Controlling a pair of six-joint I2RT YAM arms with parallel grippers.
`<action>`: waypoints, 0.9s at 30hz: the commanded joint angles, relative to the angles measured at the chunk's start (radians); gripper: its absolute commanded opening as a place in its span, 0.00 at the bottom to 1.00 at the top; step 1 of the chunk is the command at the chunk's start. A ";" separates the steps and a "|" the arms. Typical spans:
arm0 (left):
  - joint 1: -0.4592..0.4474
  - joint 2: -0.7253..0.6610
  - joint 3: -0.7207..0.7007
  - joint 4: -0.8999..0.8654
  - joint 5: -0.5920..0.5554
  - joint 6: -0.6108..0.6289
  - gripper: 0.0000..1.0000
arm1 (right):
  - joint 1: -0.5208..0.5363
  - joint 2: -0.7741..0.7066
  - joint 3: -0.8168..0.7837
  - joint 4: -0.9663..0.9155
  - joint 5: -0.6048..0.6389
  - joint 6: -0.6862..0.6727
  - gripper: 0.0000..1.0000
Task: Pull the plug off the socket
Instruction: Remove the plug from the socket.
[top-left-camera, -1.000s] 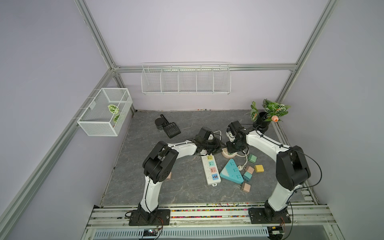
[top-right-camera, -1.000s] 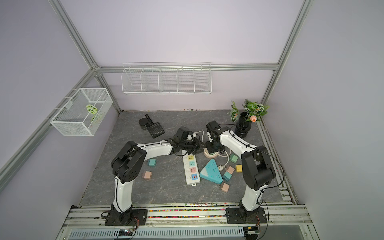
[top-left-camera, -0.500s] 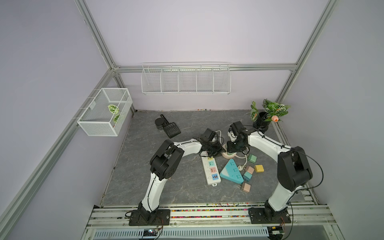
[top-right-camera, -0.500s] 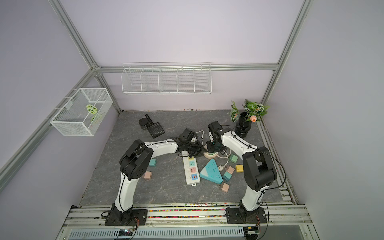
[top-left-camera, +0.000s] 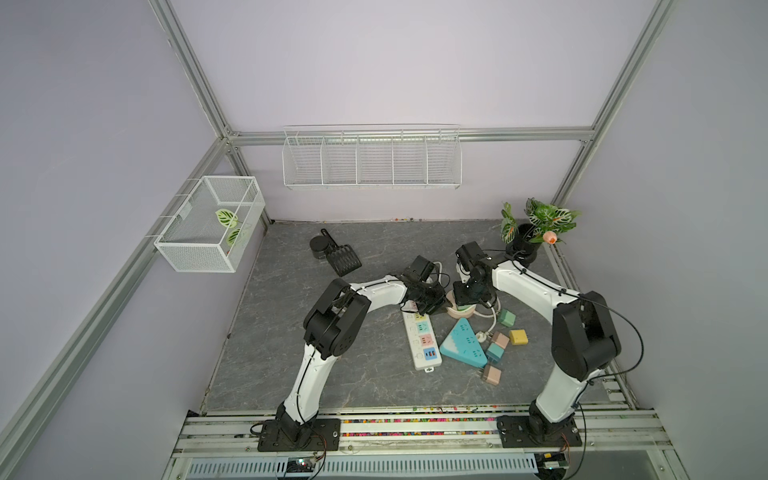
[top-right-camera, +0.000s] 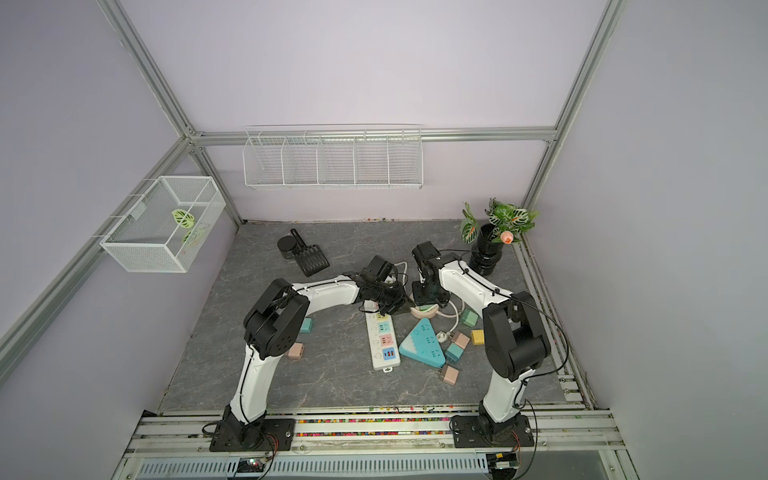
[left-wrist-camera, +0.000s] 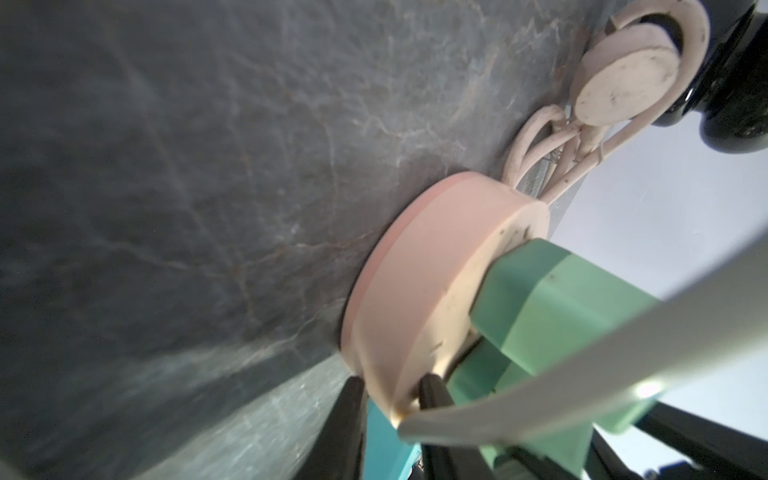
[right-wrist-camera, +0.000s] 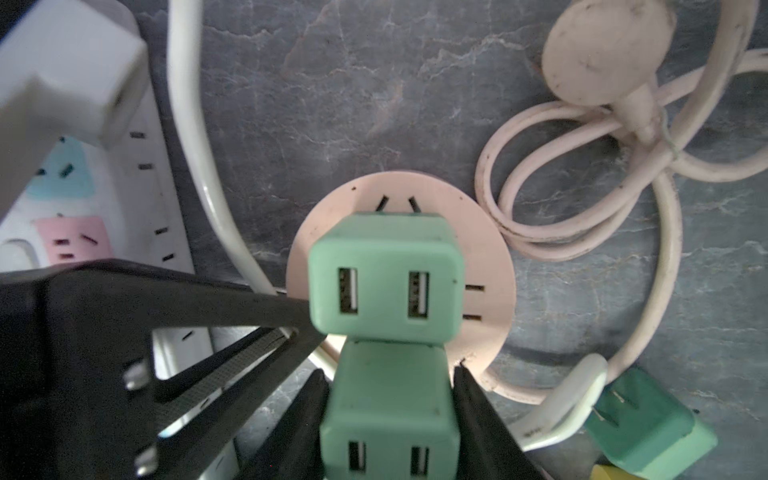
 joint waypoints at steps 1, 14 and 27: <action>-0.001 0.082 -0.021 -0.121 -0.073 -0.010 0.27 | 0.123 -0.005 0.092 -0.087 0.152 0.002 0.34; 0.000 0.075 -0.041 -0.118 -0.069 0.003 0.27 | -0.088 -0.153 -0.136 0.081 -0.076 0.170 0.28; -0.003 0.067 -0.033 -0.122 -0.066 0.024 0.28 | 0.013 -0.122 -0.028 0.024 -0.005 0.228 0.27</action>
